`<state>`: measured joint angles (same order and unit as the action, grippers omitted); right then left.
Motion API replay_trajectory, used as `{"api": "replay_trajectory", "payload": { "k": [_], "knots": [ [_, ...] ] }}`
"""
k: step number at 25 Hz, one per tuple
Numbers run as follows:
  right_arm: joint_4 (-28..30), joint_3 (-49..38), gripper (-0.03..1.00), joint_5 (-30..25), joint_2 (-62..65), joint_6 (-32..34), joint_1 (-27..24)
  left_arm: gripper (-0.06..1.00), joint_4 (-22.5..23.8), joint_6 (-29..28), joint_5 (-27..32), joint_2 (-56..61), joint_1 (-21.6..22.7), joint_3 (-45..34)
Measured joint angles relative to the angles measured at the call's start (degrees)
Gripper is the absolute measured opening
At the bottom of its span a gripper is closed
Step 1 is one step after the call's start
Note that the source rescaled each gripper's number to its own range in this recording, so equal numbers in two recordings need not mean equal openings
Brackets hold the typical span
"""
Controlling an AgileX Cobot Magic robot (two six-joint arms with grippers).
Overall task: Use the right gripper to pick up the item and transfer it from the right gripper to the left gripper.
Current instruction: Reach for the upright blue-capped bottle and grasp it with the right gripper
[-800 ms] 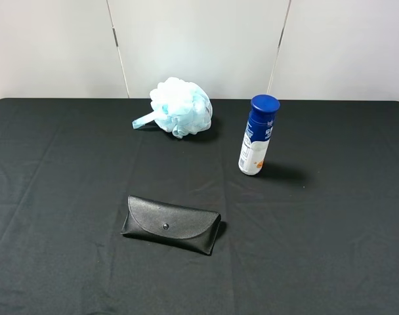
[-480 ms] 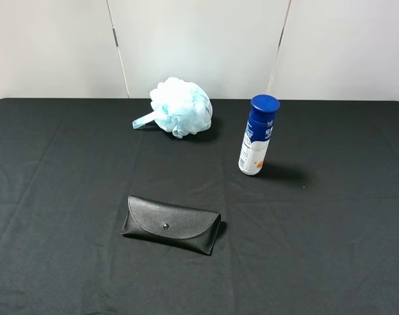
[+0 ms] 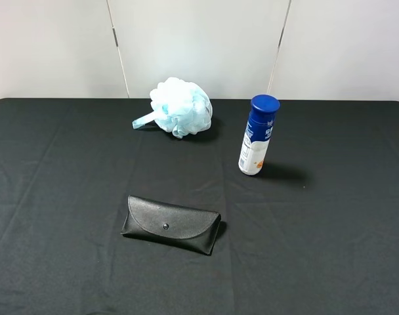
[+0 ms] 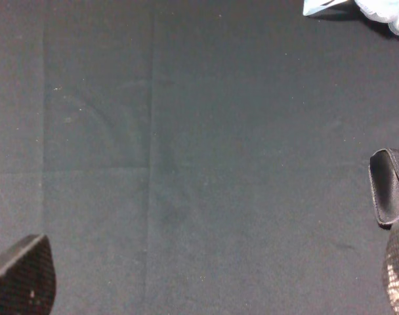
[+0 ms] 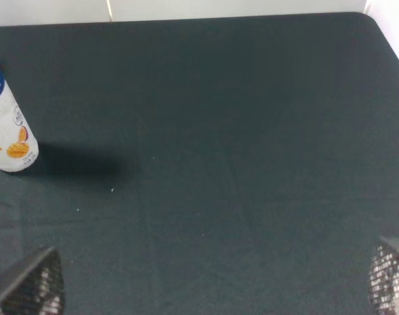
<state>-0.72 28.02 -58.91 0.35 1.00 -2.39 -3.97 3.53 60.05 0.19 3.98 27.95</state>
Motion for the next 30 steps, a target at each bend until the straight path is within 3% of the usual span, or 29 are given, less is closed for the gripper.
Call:
{"api": "replay_trajectory", "payload": {
  "k": [11, 20, 30],
  "knots": [
    [-0.2, 3.3, 1.0, -1.5, -2.6, 0.0, 0.0, 1.0, 0.0, 0.0, 0.0, 0.0, 0.0, 0.0],
    [-0.4, 19.7, 1.0, -1.7, -25.4, -2.8, 0.0, 1.0, 0.0, 0.0, 0.0, 0.0, 0.0, 0.0],
    [-6.7, 37.7, 1.0, -4.5, -50.7, -9.5, 0.0, 1.0, 0.0, 0.0, 0.0, 0.0, 0.0, 0.0]
  ]
}}
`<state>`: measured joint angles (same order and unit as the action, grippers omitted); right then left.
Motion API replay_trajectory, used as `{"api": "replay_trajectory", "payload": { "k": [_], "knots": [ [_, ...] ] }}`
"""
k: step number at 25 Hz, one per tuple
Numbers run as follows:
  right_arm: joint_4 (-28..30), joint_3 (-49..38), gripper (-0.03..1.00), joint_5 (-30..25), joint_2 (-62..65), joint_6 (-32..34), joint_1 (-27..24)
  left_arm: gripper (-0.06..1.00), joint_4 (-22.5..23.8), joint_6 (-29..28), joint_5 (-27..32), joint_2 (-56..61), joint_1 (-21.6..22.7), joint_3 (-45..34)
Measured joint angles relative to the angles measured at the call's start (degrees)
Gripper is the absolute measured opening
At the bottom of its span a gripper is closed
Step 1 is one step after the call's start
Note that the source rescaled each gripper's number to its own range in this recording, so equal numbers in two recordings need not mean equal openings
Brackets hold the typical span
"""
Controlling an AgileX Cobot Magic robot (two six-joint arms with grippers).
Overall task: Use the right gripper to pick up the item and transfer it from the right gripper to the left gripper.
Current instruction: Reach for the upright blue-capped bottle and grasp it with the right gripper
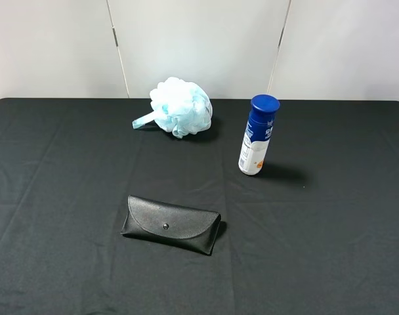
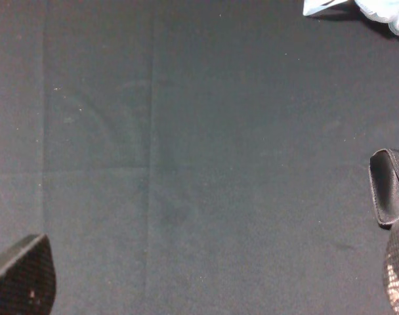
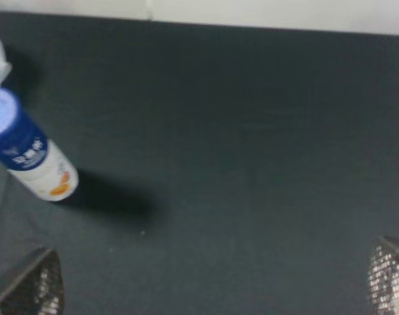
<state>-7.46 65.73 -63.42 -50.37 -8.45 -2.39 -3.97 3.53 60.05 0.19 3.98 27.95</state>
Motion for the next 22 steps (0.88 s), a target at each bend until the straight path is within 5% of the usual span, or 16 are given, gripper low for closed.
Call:
{"api": "replay_trajectory", "payload": {
  "k": [12, 22],
  "knots": [
    [-10.5, 10.4, 1.0, -4.7, -20.8, -3.0, 1.1, 1.0, 0.0, 0.0, 0.0, 0.0, 0.0, 0.0],
    [2.8, 22.5, 1.0, -6.0, -34.3, 2.1, 20.4, 1.0, 0.0, 0.0, 0.0, 0.0, 0.0, 0.0]
  ]
}}
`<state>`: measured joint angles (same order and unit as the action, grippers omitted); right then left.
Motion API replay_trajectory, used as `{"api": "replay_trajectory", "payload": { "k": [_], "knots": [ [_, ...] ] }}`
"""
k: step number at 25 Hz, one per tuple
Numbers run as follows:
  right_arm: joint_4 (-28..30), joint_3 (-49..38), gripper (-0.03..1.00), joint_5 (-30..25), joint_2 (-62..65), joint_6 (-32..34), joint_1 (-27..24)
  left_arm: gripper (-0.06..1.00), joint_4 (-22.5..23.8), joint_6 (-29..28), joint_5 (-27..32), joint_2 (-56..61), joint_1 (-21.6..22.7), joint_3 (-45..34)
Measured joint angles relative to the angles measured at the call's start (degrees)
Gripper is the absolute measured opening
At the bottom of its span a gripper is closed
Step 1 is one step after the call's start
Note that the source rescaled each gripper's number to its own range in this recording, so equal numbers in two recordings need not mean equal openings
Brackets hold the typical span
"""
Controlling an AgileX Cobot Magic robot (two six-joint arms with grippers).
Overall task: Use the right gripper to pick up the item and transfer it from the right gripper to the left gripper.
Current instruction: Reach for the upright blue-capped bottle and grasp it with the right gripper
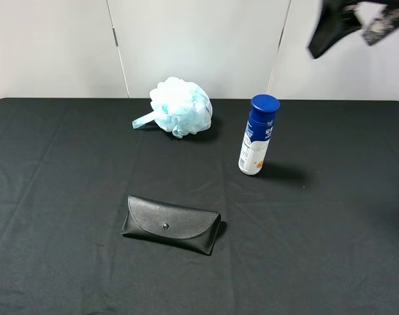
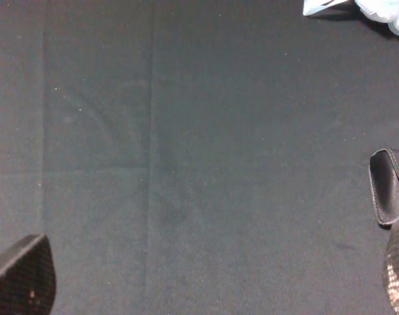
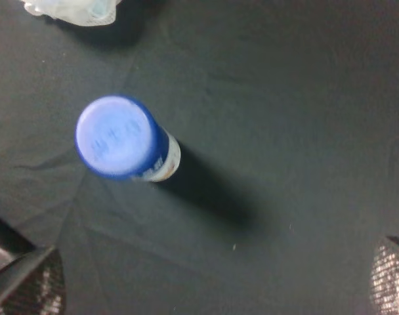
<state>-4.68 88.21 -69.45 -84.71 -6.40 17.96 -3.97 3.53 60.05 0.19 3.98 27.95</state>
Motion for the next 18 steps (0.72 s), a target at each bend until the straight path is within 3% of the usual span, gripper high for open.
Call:
{"api": "replay_trajectory", "payload": {
  "k": [5, 18],
  "knots": [
    [1.2, 4.9, 1.0, 0.0, -7.5, 0.6, 5.6, 1.0, 0.0, 0.0, 0.0, 0.0, 0.0, 0.0],
    [1.2, 7.0, 1.0, 0.0, -17.6, 0.8, 6.1, 1.0, 0.0, 0.0, -0.1, 0.0, 0.0, 0.0]
  ]
}}
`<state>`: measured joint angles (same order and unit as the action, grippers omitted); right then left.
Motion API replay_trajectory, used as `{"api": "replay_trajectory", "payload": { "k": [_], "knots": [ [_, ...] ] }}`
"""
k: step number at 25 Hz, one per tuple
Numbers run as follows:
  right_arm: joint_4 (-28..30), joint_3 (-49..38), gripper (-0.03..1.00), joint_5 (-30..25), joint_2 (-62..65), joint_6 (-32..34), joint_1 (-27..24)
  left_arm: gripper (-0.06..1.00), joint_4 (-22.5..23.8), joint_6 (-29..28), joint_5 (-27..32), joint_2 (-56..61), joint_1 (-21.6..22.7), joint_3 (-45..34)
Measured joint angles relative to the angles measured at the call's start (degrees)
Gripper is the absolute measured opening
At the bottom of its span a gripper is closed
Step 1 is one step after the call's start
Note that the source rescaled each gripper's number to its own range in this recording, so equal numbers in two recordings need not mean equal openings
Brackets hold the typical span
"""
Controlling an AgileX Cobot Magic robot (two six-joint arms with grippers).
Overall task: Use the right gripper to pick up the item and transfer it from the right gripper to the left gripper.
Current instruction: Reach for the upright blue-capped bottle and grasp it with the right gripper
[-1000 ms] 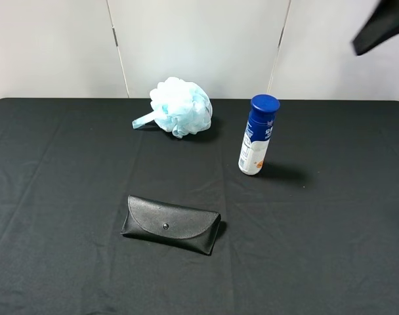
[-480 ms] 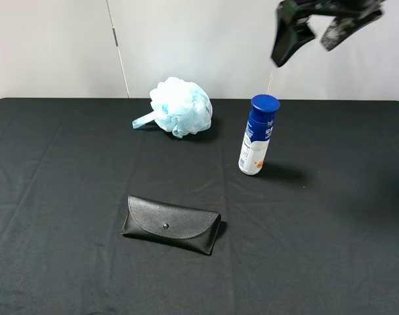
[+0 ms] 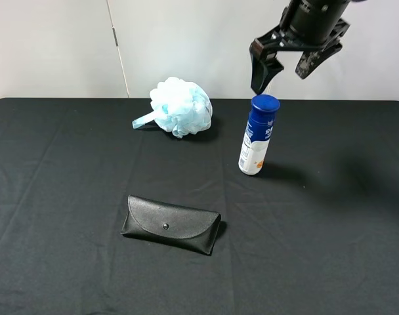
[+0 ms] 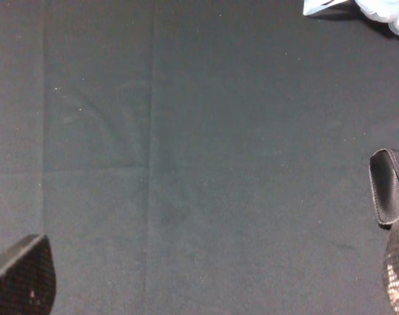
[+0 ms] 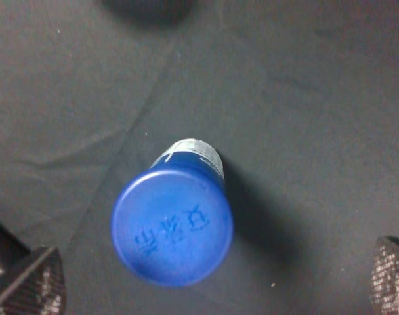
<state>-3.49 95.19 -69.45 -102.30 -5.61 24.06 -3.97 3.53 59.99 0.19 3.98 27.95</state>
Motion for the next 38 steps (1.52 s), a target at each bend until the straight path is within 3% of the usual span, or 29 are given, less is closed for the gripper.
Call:
{"api": "replay_trajectory", "payload": {
  "k": [38],
  "knots": [
    [-3.2, 0.2, 1.0, 0.1, -13.4, 0.4, 0.0, 1.0, 0.0, 0.0, 0.0, 0.0, 0.0, 0.0]
  ]
}}
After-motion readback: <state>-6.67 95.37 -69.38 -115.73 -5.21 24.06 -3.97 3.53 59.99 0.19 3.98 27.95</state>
